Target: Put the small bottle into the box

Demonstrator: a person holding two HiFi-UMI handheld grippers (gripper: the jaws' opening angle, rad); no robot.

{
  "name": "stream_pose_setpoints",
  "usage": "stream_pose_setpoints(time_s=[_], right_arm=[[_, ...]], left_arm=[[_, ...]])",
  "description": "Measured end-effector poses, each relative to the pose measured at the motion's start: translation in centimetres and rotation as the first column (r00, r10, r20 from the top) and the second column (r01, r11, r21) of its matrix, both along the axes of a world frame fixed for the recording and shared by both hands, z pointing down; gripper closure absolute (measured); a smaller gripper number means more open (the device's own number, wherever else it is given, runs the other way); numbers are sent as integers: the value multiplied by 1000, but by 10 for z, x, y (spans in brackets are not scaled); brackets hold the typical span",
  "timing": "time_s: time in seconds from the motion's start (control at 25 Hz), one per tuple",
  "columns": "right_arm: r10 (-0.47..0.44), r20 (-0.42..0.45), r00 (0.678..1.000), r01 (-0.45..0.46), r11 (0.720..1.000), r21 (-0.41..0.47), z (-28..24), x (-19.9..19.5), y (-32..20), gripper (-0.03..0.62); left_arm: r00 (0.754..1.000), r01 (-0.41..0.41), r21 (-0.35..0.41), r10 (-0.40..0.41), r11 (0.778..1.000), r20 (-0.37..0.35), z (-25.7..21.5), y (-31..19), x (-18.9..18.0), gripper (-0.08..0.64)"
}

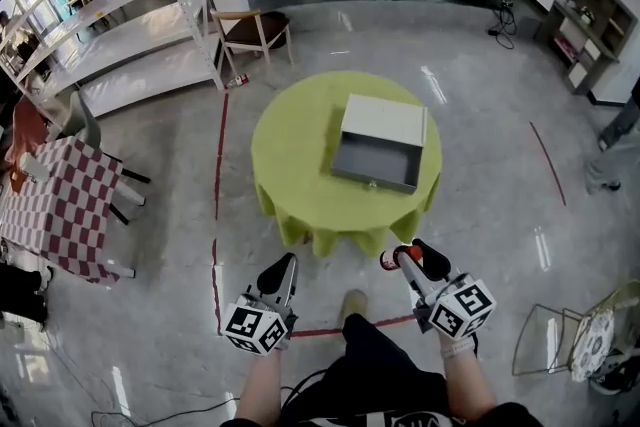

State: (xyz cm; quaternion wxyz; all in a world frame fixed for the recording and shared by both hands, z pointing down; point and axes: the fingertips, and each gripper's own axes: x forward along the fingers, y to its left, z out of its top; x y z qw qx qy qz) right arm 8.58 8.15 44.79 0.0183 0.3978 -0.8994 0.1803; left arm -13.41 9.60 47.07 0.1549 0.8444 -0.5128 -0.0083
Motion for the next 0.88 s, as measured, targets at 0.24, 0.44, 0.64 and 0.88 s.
stream_pose_setpoints(time_s=[0.24,0.44,0.64,0.88], right_arm=[[-17,-13,1000,17,1000,-12,11,-3,-41,443],[-30,-5,1000,30,999,-31,21,-6,-74,443],[-61,-13,998,60,997,-50,30,-12,-102,444],[-134,-51,990,131,990,-58,42,-19,-125,443]], left_arm=[[999,-29,-35,29,999,17,7,-36,10,545],[1000,-24,-54,25,998,19,14,-69,11,545],[999,-40,-73,40,997,8,24,-107,21,545],[996,-83,-57,82,995,-21,30,-148,45,545]])
